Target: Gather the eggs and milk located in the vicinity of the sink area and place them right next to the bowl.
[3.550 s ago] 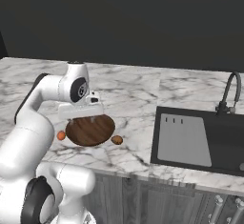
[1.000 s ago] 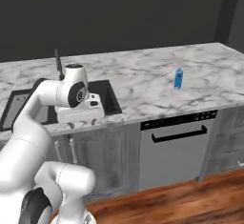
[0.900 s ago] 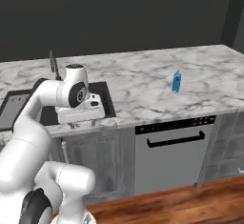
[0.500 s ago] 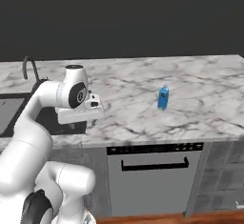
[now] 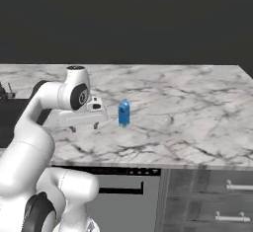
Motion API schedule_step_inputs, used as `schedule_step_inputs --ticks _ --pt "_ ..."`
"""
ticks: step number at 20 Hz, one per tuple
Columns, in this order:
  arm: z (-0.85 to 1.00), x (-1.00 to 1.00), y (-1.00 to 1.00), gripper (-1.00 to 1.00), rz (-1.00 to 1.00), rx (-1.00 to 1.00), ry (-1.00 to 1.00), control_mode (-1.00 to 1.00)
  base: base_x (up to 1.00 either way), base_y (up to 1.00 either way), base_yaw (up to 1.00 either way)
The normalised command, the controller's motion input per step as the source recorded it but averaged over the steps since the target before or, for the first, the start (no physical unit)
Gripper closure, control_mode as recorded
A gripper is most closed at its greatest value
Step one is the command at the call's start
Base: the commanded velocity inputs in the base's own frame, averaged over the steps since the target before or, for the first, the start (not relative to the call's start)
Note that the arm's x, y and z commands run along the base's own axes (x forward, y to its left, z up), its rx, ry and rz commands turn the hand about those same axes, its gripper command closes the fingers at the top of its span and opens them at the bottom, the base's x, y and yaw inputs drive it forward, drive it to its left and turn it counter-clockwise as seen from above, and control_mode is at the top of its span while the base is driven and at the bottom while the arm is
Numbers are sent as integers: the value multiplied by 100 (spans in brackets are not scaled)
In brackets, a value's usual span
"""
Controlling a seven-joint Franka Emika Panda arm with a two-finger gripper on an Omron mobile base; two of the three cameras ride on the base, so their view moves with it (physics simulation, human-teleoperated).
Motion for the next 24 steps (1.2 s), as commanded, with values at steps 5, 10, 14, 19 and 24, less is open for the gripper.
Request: schedule_step_inputs --ticks 5,10,14,19,24 --pt "0 0 0 -100 0 0 0 100 54 -79 4" --pt "0 0 0 -100 0 0 0 100 85 -2 -10" --pt "0 0 0 -100 0 0 0 100 0 0 0" --pt "0 0 0 -100 0 0 0 100 0 0 0" --pt "0 0 0 -100 0 0 0 100 0 0 0"
